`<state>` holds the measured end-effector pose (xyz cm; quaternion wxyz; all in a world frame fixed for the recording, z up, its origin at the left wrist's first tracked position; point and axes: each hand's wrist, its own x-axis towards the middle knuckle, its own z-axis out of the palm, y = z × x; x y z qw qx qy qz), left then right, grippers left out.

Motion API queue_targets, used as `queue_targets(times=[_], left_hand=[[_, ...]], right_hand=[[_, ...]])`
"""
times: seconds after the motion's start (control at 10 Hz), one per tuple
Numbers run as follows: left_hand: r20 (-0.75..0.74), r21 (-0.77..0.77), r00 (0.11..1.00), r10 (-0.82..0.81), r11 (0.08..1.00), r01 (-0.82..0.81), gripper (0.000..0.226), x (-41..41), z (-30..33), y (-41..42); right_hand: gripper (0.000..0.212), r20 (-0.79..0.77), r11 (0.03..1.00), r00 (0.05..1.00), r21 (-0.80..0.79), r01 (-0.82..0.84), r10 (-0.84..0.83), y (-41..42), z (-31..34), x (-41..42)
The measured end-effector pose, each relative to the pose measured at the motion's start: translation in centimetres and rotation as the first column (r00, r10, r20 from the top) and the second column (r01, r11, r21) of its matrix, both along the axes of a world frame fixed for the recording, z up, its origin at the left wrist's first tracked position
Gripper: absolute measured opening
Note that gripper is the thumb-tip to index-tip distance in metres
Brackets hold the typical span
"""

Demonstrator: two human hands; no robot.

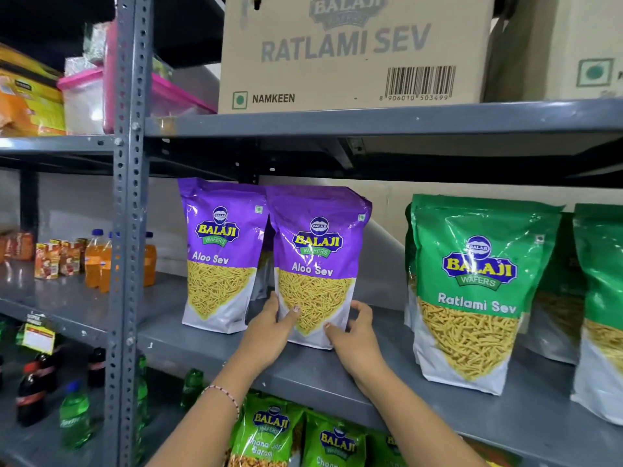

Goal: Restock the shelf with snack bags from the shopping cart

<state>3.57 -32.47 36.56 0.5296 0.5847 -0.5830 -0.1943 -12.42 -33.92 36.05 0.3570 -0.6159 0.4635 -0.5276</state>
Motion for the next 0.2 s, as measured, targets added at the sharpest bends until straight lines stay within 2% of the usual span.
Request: queue_targets(times=[0.1,0.2], left_hand=[[0.016,-0.048,0.998,0.055,0.997,-0.054,0.076,-0.4,-0.4,0.3],[0.015,-0.163,0.962,0.274,0.95,-0.268,0.062,-0.7,-0.7,0.9]], right_hand=[[0.067,-0.007,0.999,0.999,0.001,-0.043,0.043,1.0,0.1,-0.7],[0.054,-0.052,0.985,0.999,-0.171,-0.003,-0.006,4.1,0.0,-2.8]])
